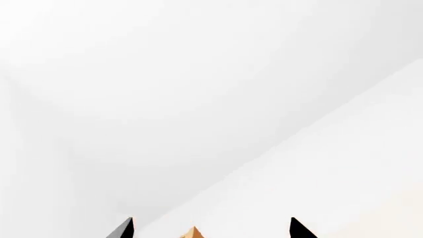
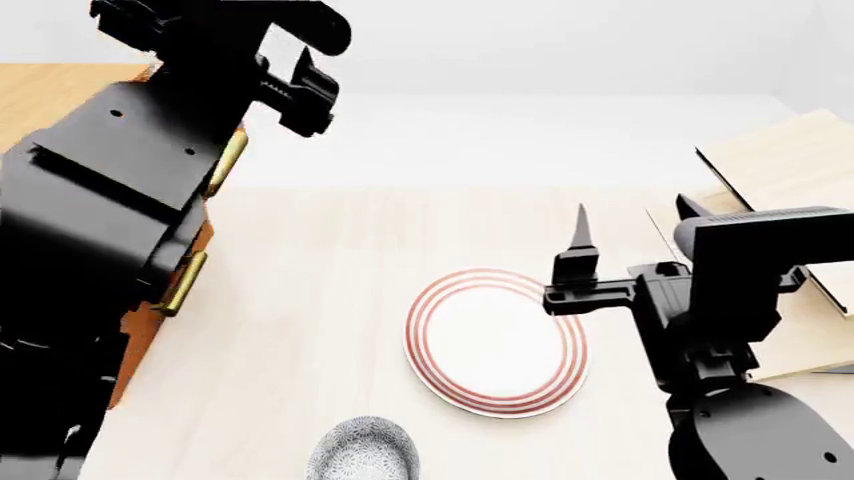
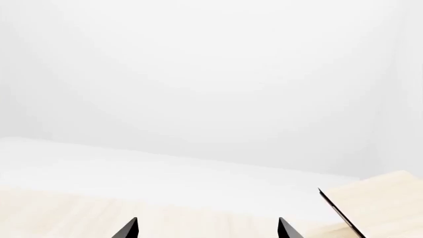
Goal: Open the top drawer of the cabinet and put the bowl in it.
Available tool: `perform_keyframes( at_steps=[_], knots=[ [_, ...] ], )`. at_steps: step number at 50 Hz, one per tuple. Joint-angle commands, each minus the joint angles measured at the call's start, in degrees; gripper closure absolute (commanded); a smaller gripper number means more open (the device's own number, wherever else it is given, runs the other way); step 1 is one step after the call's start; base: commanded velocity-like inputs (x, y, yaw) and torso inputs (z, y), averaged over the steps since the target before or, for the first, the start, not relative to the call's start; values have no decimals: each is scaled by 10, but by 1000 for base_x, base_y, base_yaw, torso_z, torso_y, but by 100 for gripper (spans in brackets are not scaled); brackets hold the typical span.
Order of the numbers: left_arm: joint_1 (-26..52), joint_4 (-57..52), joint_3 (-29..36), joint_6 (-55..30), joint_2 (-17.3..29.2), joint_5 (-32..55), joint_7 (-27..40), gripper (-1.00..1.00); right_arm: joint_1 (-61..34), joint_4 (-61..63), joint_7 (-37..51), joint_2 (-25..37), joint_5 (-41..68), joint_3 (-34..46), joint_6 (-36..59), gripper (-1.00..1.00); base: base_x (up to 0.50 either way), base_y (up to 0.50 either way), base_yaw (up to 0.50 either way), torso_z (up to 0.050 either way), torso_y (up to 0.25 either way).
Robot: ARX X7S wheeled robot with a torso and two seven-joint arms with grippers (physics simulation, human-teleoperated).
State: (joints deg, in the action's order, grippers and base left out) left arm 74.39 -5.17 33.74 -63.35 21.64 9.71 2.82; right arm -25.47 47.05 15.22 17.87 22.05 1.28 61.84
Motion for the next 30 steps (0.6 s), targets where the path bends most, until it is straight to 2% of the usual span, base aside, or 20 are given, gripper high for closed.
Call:
perform_keyframes(
  at_steps=[1,13,30],
  knots=[
    [72,93,-101,-31,-41,31,6,-100,0,4,1,2,7,-7,3,-100,0,0,0,0,0],
    [127,294,-163,0,-70,27,32,-100,-8,1,6,0,11,-1,8,-100,0,0,0,0,0],
    [136,444,-192,37,-68,23,47,-100,-5,1,9,6,12,4,3,-100,0,0,0,0,0]
  ],
)
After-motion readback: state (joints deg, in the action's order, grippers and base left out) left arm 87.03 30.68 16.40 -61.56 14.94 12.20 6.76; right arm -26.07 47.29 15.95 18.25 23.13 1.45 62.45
